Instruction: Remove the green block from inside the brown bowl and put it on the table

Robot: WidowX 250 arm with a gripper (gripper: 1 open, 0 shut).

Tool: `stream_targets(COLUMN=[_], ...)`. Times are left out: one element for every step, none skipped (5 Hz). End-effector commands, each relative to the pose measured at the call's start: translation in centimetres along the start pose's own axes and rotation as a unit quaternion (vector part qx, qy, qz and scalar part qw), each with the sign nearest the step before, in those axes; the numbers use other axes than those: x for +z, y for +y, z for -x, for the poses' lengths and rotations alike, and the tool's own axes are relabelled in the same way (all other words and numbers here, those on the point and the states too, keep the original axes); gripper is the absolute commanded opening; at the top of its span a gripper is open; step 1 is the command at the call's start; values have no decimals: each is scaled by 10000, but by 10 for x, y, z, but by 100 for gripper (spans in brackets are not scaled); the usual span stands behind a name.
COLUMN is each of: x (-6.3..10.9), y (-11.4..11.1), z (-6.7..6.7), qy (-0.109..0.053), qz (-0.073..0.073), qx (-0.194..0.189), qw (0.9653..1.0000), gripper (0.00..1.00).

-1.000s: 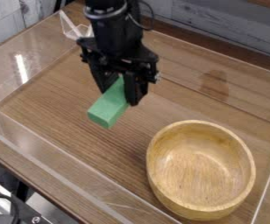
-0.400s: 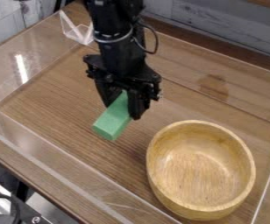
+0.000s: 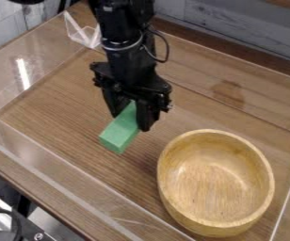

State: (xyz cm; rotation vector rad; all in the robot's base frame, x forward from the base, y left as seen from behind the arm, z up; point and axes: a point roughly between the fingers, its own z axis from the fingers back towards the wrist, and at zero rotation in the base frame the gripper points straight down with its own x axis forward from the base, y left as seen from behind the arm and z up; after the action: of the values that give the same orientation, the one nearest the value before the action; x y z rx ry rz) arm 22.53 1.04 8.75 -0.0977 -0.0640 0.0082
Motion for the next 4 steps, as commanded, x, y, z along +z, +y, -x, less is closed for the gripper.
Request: stream_targets(x=[5, 5, 4, 4], y=[4, 6, 8, 10], z=[-5, -4, -4, -4], qy=[-141, -127, -112, -95], qz=[-32, -34, -30, -30], qx=[-2, 10, 19, 24], qw=[9999, 9999, 9999, 9999], gripper=[0, 0, 0, 0])
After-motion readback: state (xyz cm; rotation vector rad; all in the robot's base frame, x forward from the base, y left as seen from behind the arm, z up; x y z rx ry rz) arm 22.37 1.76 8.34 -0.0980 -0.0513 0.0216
